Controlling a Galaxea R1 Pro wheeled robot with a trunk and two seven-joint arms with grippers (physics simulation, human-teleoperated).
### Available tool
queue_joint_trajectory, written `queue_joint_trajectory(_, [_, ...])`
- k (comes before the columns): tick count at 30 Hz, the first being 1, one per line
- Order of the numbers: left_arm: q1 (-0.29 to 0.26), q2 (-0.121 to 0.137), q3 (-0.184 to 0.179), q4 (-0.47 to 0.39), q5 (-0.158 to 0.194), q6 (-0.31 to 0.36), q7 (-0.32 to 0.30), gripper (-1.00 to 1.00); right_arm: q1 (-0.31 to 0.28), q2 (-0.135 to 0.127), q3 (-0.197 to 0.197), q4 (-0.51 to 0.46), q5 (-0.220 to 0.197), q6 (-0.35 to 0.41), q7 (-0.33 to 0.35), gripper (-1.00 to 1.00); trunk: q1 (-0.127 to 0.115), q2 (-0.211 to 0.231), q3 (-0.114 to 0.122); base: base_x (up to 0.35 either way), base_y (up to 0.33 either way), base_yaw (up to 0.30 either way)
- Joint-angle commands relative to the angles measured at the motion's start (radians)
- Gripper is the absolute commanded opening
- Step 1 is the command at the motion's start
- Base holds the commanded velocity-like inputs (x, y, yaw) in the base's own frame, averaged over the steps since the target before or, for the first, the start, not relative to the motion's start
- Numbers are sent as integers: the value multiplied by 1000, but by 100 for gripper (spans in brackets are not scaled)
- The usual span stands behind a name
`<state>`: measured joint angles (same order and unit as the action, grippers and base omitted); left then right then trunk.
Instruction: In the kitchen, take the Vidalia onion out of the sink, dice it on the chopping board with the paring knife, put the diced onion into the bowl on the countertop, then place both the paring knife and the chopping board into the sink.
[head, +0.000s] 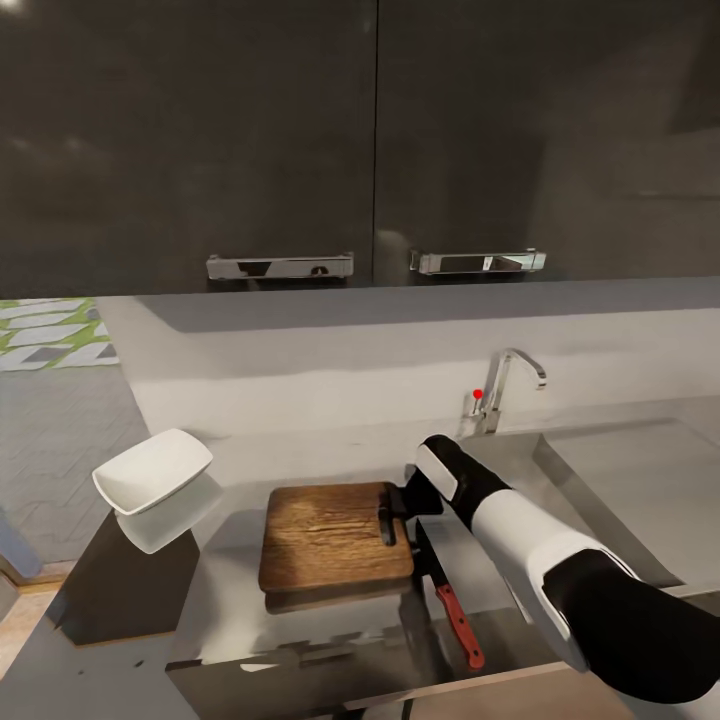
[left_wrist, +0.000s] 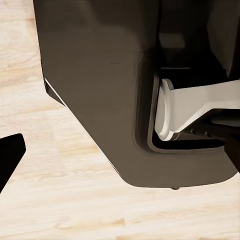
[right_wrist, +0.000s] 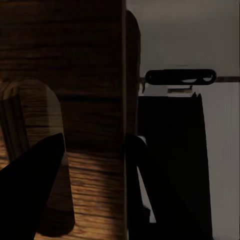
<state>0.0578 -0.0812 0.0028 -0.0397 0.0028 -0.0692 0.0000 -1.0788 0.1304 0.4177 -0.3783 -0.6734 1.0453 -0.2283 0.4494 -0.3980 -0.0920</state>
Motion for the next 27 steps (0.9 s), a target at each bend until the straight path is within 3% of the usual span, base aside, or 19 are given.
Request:
queue_joint_trajectory(1, [0,0,0,-2,0,-1,0,100,-1,2,6,2,-11,2,-8,-100,1,-2,-2,0,0,0])
queue_joint_trajectory(11, [0,0,0,-2,0,-1,0,100,-1,8,8,16,-11,2,-8,-100,1,-2,-2,0,0,0])
queue_joint_trajectory(17, [0,0,0,-2,0,-1,0,100,-1,8,39,17,-11,2,-8,-100,1,-2,-2,0,0,0])
queue_joint_trajectory(27, [0,0,0,-2,0,-1,0,100,-1,10,45,39,-11,2,-8,-100,1,-2,-2,0,0,0])
